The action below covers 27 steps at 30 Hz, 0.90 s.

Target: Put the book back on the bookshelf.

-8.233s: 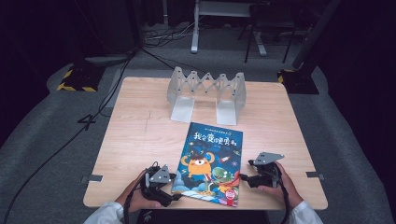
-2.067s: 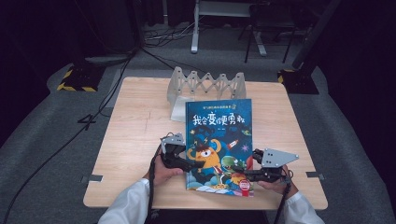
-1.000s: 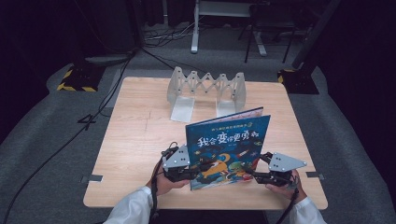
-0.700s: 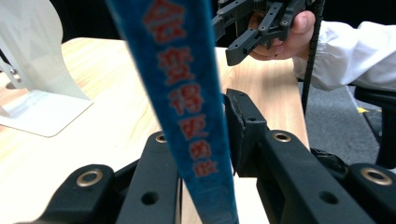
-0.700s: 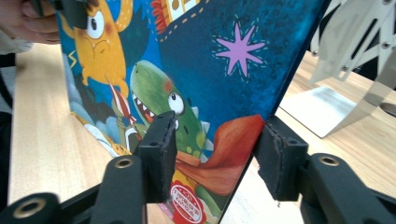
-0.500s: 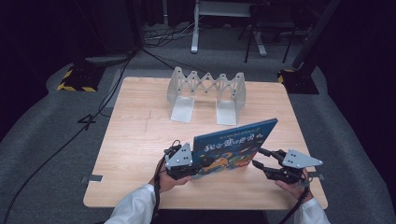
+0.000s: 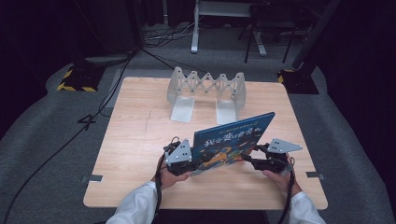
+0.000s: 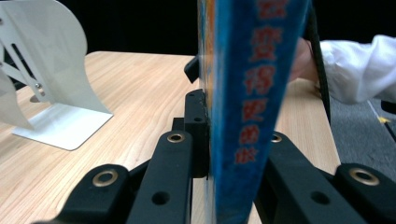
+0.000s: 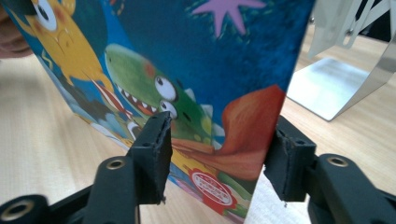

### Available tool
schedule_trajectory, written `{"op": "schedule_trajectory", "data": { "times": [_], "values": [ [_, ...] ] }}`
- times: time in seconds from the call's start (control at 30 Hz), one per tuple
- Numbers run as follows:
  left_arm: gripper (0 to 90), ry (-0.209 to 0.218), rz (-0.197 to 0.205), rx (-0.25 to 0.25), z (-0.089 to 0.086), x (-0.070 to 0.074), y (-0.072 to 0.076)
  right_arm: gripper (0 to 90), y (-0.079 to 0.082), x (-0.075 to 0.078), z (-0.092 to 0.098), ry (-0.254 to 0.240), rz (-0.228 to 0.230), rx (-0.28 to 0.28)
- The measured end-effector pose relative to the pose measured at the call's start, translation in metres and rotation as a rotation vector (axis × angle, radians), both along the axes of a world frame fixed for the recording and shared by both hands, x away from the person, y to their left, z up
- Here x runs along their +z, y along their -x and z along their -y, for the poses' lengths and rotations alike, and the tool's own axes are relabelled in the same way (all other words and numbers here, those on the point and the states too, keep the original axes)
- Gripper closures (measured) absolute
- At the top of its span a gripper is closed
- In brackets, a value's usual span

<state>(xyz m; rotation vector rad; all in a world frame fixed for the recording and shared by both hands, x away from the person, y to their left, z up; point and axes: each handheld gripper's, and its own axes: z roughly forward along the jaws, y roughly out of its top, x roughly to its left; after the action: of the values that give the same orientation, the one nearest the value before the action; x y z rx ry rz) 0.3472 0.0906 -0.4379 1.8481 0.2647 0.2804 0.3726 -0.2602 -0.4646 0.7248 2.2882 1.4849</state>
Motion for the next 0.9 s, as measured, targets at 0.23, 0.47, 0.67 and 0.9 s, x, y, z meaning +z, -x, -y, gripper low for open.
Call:
{"op": "schedule_trajectory", "data": {
  "times": [0.23, 0.47, 0.67, 0.9],
  "values": [
    [77.9, 0.068, 0.001, 0.008, -0.004, 0.005, 0.001, 54.6, -0.001, -0.003, 0.002, -0.02, -0.015, 0.028],
    [78.3, 0.093, 0.0, 0.004, -0.006, 0.007, -0.001, 55.3, -0.001, -0.004, 0.001, -0.018, -0.011, 0.024],
    [71.7, 0.064, -0.014, 0.007, 0.0, -0.001, -0.003, 55.3, -0.001, -0.005, 0.001, -0.023, -0.012, 0.016],
    [81.1, 0.072, -0.006, -0.005, 0.002, 0.002, -0.005, 53.7, -0.002, -0.007, 0.001, -0.016, -0.015, 0.011]
  ]
}}
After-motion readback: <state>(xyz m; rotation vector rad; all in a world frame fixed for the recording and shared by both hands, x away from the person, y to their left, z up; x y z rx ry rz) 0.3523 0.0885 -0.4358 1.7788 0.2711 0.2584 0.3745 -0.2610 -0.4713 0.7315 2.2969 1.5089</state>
